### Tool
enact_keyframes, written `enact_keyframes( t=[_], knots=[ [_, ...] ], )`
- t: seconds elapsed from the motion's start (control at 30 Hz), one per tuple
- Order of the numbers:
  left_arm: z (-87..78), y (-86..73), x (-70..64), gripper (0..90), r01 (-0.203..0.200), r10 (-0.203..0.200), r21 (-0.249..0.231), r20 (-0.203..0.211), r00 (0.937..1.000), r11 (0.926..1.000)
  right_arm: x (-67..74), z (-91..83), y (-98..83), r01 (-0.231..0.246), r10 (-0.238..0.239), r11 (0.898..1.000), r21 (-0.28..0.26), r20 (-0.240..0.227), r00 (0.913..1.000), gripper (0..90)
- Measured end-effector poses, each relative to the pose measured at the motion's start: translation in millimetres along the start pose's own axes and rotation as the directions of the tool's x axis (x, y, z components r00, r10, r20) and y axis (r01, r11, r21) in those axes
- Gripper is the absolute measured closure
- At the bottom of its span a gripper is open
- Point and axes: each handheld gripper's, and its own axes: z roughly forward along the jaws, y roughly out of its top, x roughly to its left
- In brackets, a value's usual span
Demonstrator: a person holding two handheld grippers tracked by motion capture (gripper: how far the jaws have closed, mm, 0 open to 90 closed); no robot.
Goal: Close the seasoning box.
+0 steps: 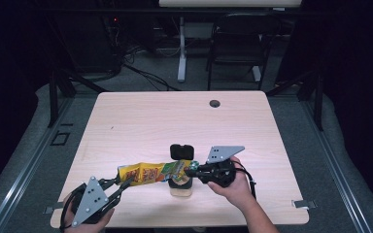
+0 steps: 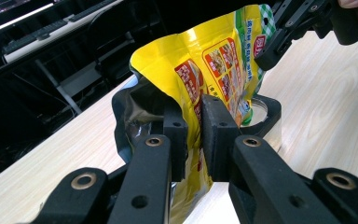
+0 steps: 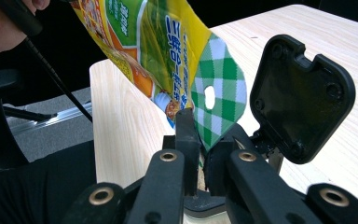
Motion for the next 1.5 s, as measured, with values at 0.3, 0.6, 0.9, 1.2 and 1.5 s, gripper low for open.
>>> enact_keyframes(
  t=[0.3, 0.6, 0.9, 1.2, 1.5],
  knots=[
    [0.2, 2.0, -1.0, 81.3, -0.008, 0.008, -0.001, -0.001, 1.0000, 1.0000, -0.6, -0.3, -0.7, -0.006, 0.006, 1.000, 0.002, 0.002, 1.0000, 86.5],
    [0.4, 2.7, -1.1, 81.3, -0.010, 0.010, 0.000, -0.002, 0.9999, 0.9999, -0.9, -0.3, -1.2, -0.006, 0.006, 1.000, 0.001, 0.002, 1.0000, 86.3],
    [0.9, 3.8, -0.8, 81.3, -0.010, 0.010, -0.002, 0.000, 0.9999, 0.9999, -0.5, -0.5, -0.7, -0.004, 0.004, 1.000, -0.001, 0.003, 1.0000, 86.5],
    [1.0, 4.7, -0.6, 81.2, -0.010, 0.010, -0.007, 0.001, 0.9999, 0.9999, 2.1, -1.6, 1.9, -0.001, 0.001, 1.000, -0.014, -0.008, 1.0000, 87.1],
    [-0.2, 3.6, -0.5, 81.2, -0.006, 0.006, -0.005, 0.001, 1.0000, 1.0000, 3.1, -0.1, 1.7, 0.001, -0.001, 1.000, -0.008, -0.009, 1.0000, 88.6]
  ],
)
